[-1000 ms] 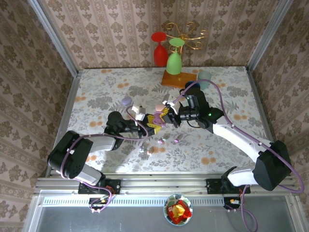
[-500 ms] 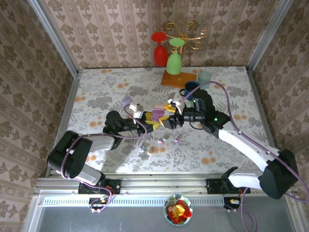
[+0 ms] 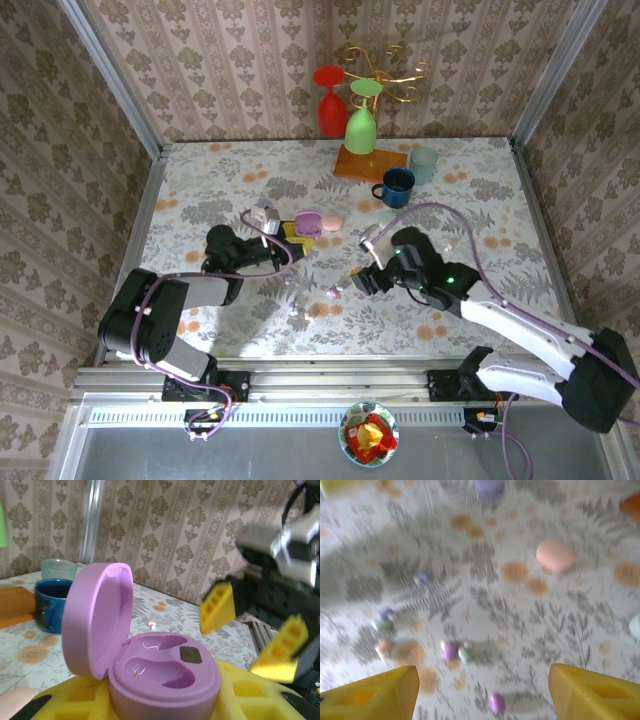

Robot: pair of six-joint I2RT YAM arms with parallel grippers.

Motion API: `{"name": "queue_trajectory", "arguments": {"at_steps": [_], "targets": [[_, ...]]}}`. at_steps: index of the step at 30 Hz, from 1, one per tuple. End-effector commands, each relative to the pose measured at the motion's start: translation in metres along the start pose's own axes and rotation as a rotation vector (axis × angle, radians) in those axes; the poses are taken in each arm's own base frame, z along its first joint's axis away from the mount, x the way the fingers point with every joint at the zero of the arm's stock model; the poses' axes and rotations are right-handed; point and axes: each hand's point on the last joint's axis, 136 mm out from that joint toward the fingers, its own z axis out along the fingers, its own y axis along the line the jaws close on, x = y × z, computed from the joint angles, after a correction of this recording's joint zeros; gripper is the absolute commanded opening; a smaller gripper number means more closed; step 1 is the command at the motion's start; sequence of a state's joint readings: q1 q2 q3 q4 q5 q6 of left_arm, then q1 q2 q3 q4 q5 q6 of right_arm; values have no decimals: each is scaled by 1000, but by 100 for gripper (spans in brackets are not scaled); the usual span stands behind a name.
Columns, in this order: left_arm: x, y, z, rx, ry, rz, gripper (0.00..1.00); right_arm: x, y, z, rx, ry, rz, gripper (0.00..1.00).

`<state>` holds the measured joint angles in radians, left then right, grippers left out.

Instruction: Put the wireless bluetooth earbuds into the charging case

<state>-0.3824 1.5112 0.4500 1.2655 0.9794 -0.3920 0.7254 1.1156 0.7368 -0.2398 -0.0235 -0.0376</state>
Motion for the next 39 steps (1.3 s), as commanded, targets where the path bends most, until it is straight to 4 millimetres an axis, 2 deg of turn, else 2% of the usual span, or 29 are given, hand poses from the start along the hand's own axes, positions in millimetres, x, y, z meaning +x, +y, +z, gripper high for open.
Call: {"name": "queue_trajectory", "arguments": {"at_steps": [1, 7, 11, 22, 30, 33, 39], "targets": [[-3, 9, -14, -40, -18, 48, 32, 35, -18, 12, 207, 223, -95, 69], [-14, 28, -40, -142, -49, 84, 32, 72, -20, 48, 324, 491, -266, 63], [-17, 28, -43, -138, -50, 100, 32, 75, -20, 67, 349, 543, -283, 51], [-17, 25, -41, -112, -42, 95, 31, 92, -19, 80, 346, 663, -358, 44], [-16, 24, -41, -113, -42, 98, 31, 104, -20, 83, 340, 724, -373, 46], [-17, 24, -42, -113, -43, 99, 31, 106, -20, 82, 341, 738, -366, 41], [-16, 24, -42, -114, -42, 100, 31, 108, -20, 82, 343, 752, -355, 24]]}}
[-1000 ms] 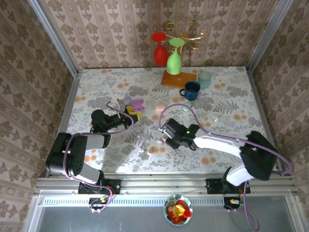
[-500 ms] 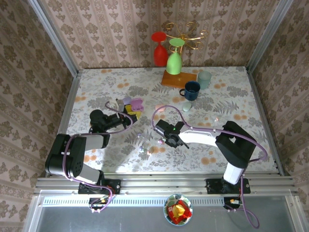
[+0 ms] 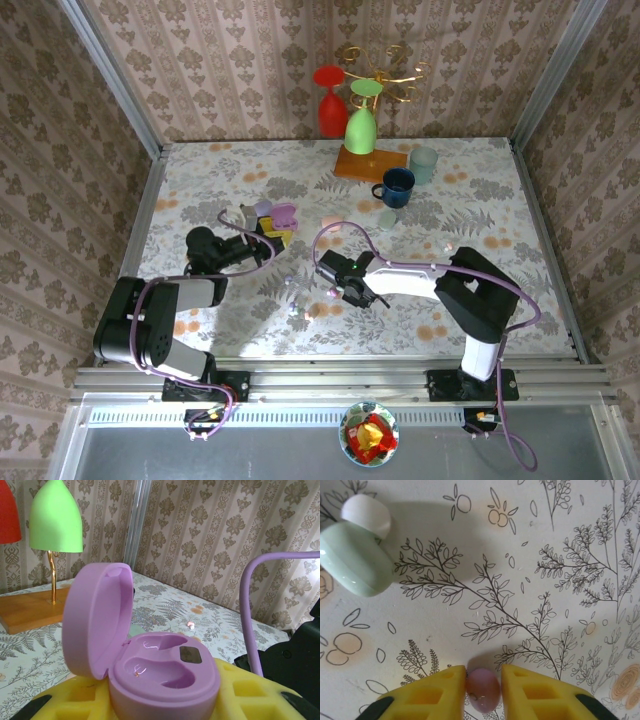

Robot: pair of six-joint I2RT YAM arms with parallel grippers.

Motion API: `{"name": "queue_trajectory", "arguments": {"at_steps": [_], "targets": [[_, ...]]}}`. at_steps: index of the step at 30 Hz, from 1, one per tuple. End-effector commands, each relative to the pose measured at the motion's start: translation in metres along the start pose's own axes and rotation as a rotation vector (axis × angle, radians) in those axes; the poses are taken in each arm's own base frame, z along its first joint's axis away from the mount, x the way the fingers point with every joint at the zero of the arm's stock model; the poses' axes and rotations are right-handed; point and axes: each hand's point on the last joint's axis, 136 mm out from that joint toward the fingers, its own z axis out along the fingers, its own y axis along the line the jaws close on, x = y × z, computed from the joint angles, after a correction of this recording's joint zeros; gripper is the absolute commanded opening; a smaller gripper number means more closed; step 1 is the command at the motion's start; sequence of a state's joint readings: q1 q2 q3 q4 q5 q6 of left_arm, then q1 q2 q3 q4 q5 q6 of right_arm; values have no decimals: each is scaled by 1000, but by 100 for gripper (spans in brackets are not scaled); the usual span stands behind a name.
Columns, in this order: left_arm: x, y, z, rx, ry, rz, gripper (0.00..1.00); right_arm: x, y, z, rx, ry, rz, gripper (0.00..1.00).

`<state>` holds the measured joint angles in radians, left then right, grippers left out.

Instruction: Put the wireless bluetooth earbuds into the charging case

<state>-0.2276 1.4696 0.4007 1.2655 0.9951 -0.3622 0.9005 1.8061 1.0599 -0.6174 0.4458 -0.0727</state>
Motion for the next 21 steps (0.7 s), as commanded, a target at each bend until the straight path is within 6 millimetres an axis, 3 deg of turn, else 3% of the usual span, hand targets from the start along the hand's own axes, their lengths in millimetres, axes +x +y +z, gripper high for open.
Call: {"name": "queue_trajectory", "arguments": {"at_steps": [1, 6, 12, 16, 21], "targets": [[-9, -7, -2, 23, -19, 65, 31, 4, -2, -1, 16, 34, -4, 23], [-8, -7, -1, 24, -17, 73, 31, -4, -6, -11, -16, -21, 59, 20], [-2, -17, 7, 51, -9, 91, 32, -25, -24, -49, -120, -190, 242, 20], [1, -26, 14, 79, -5, 105, 32, -38, -32, -83, -305, -336, 366, 20], [7, -43, 26, 159, 13, 118, 32, -62, -42, -152, -561, -603, 450, 21]]}}
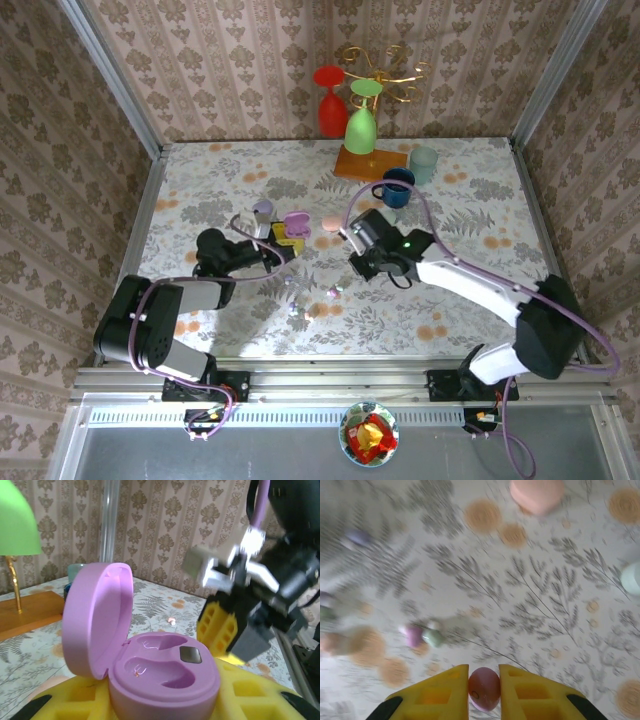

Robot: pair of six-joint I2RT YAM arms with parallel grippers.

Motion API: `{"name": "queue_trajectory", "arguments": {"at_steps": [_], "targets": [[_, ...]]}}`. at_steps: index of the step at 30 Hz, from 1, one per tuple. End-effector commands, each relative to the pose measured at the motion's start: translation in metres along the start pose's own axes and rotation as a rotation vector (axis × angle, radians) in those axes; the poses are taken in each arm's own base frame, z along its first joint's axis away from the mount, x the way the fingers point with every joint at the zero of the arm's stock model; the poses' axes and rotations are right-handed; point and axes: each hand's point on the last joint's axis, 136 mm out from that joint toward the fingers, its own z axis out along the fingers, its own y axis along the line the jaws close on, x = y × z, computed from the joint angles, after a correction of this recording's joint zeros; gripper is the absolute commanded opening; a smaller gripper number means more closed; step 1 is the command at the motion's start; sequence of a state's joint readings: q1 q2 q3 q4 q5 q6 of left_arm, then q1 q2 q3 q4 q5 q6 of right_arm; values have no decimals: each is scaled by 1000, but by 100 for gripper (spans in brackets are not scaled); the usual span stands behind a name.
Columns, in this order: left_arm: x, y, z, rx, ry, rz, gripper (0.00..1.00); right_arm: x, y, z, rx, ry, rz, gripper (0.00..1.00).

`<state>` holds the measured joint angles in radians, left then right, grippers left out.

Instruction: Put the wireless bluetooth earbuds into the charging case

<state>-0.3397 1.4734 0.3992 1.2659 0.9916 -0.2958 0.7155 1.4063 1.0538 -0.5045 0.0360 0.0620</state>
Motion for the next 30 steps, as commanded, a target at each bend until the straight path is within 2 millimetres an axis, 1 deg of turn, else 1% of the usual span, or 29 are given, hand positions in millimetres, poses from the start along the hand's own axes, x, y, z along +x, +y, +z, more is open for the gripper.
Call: {"name": "queue_trajectory", "arguments": {"at_steps": [1, 4, 8, 15, 17, 23, 30], "targets": [[-4, -11, 9, 63, -7, 63, 32, -28, 38, -34, -281, -134, 75, 20], [-3, -17, 16, 95, -1, 62, 32, -45, 41, -54, -361, -189, 116, 19], [2, -25, 22, 148, 12, 64, 32, -61, 50, -72, -427, -233, 120, 19], [4, -38, 28, 233, 24, 96, 32, -83, 66, -86, -540, -304, 120, 19], [4, -40, 29, 258, 28, 101, 32, -88, 69, -87, -559, -315, 113, 19], [3, -48, 28, 303, 33, 114, 32, -95, 69, -82, -558, -328, 101, 19], [6, -56, 23, 328, 36, 134, 32, -96, 66, -67, -537, -304, 97, 19]]}}
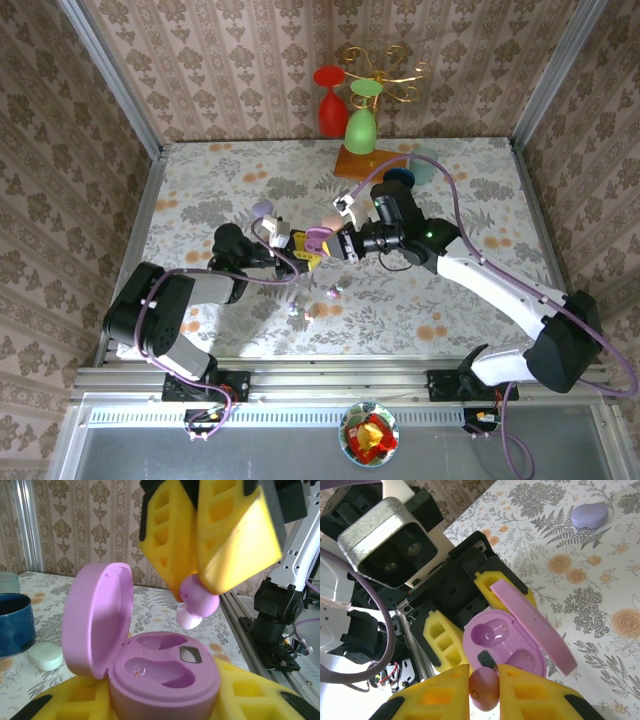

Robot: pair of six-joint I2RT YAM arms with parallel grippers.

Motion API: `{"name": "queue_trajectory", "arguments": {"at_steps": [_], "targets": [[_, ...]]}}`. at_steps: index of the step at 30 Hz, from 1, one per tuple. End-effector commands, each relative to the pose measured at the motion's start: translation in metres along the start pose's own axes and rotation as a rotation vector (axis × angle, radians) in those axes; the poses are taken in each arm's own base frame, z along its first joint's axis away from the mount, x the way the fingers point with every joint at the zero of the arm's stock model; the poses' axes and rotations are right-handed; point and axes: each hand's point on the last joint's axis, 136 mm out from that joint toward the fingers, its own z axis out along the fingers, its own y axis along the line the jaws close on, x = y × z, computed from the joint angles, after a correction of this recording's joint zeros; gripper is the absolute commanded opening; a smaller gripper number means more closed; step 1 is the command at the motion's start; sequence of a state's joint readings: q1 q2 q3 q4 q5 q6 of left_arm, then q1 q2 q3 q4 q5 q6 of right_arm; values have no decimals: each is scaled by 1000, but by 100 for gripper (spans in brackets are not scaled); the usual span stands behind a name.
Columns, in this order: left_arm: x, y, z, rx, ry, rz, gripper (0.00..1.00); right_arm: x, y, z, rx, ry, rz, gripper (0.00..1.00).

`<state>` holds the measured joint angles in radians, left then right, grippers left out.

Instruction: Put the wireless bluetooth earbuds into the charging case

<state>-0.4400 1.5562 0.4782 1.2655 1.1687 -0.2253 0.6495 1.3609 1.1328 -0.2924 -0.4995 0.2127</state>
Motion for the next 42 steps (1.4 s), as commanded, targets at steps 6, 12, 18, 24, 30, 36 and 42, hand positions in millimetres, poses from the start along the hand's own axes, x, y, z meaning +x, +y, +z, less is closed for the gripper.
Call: {"name": "queue_trajectory", "arguments": {"at_steps": [6, 12, 18, 24, 30, 36, 42], "targets": [[-11, -11, -1, 33, -17, 74, 31, -5, -2, 10, -14, 9, 4, 19], [-15, -11, -3, 18, -24, 89, 31, 4, -11, 15, 21, 36, 22, 19], [-18, -11, -4, 13, -28, 92, 31, -4, -14, 13, 47, 12, 21, 36], [-18, -11, -5, 3, -30, 86, 31, -18, -12, -5, 92, -49, -6, 49], [-15, 7, -13, -80, -35, 72, 30, -14, -2, -19, 64, -106, -34, 57], [-21, 30, -33, -225, -56, 85, 29, 11, -23, -20, 149, -103, 63, 57], [-23, 49, -58, -341, -66, 88, 28, 66, -52, 6, 225, 36, 283, 56]]}}
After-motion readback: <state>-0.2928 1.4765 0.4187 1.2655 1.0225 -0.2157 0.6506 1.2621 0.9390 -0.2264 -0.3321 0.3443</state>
